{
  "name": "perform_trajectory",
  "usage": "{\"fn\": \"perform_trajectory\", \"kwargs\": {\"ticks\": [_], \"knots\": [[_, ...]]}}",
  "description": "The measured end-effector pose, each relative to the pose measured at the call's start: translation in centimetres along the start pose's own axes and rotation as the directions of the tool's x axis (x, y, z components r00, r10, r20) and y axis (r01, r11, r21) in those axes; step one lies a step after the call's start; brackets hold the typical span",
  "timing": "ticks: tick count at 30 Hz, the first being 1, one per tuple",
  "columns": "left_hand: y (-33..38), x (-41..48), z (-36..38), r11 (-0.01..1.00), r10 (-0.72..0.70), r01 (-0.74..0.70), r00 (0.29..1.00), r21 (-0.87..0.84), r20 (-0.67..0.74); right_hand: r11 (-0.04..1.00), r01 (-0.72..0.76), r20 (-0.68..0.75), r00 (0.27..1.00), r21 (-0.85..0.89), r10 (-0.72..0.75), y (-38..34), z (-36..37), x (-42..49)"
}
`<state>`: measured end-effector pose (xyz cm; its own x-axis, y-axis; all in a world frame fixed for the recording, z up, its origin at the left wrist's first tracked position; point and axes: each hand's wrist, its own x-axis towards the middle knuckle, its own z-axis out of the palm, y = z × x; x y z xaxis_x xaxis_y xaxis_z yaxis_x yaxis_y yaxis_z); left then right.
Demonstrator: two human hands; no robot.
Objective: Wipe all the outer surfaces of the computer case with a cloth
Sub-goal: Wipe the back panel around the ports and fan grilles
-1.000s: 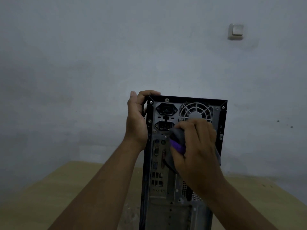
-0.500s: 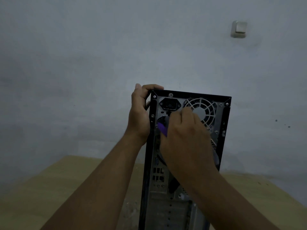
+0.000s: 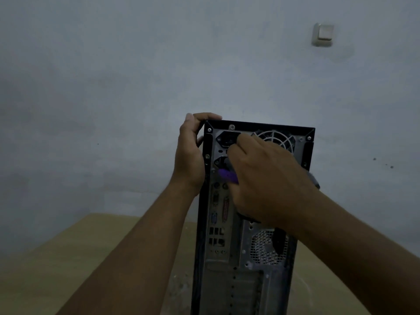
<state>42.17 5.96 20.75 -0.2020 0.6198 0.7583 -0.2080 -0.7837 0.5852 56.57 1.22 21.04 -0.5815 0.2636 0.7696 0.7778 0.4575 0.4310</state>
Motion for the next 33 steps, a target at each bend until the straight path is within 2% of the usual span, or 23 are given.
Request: {"fn": "perform_trajectory", "kwargs": {"ticks": [3, 8, 12, 15, 19, 22, 24, 28, 33], "knots": [[0.1, 0.0, 0.0, 0.999, 0.021, -0.021, 1.000, 0.045, -0.008, 1.000, 0.009, -0.013, 1.000, -0.002, -0.009, 0.1, -0.5, -0.2], [0.0, -0.2, -0.1, 1.000, 0.015, -0.015, 1.000, 0.025, -0.011, 0.999, 0.048, -0.064, 0.997, -0.004, -0.048, 0.0, 0.6, -1.2], [0.1, 0.0, -0.1, 0.998, 0.041, -0.041, 0.999, 0.054, -0.010, 0.999, -0.018, -0.115, 0.993, -0.036, 0.014, -0.3, 1.2, -0.9], [-0.1, 0.2, -0.2, 0.994, 0.047, -0.047, 0.999, 0.099, -0.004, 0.999, 0.006, -0.065, 0.998, -0.052, -0.010, 0.2, 1.2, -1.8], [-0.5, 0.3, -0.3, 0.995, 0.053, -0.051, 0.998, 0.081, -0.026, 0.994, -0.081, -0.012, 0.997, 0.071, 0.082, 1.6, 1.1, -4.8], [-0.6, 0.3, -0.1, 0.996, 0.050, -0.048, 0.998, 0.079, -0.030, 0.959, -0.168, -0.050, 0.982, 0.229, 0.184, 2.0, 0.7, -4.6], [-0.3, 0.1, 0.0, 0.997, 0.046, -0.043, 0.998, 0.070, -0.033, 0.959, -0.146, -0.083, 0.982, 0.245, 0.170, 1.4, 0.5, -3.4], [0.2, -0.3, 0.1, 0.997, 0.039, -0.037, 0.999, 0.067, -0.018, 0.998, -0.039, -0.111, 0.993, 0.038, 0.043, -0.5, 0.7, -1.5], [0.1, -0.2, 0.0, 0.996, 0.040, -0.039, 0.999, 0.075, -0.018, 0.976, 0.080, -0.070, 0.993, -0.204, -0.096, -1.4, 0.0, -0.9]]}}
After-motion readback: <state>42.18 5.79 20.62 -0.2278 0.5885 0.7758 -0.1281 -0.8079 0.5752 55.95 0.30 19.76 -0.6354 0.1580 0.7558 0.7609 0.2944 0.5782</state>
